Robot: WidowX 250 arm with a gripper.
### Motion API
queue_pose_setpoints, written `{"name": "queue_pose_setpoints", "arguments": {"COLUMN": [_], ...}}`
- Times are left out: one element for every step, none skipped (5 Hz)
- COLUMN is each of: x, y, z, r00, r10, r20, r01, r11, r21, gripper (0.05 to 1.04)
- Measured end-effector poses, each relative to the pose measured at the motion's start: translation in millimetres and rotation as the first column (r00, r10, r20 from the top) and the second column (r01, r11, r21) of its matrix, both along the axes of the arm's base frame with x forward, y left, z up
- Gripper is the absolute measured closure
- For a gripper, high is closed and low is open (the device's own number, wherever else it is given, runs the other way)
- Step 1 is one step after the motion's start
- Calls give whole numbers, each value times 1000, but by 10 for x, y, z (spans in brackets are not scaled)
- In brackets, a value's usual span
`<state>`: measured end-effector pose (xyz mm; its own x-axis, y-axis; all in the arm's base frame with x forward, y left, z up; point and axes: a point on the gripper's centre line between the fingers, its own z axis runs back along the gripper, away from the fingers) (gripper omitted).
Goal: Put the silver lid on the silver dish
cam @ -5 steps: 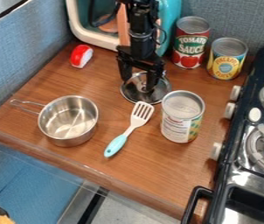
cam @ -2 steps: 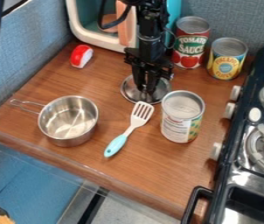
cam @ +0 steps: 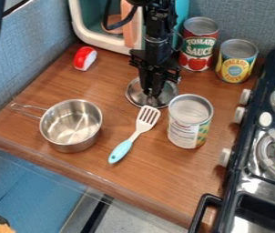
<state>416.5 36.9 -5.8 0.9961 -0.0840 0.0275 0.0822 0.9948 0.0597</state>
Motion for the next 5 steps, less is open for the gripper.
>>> {"name": "queue_pose_setpoints", "arguments": {"x": [-63,-62,-222,-601,-1114], "y": [4,90,97,138,361], "z": [130,563,776,787,589], "r00": [999,989,982,982,974], "r10": [42,86,108,132,206], "r20": [22,121,154,138,96], "r01": [-42,-80,-102,-128,-202], "r11": [999,995,994,991,978], "r21": [-19,-51,-46,-36,-42], "gripper": [802,802,802,802,802]}}
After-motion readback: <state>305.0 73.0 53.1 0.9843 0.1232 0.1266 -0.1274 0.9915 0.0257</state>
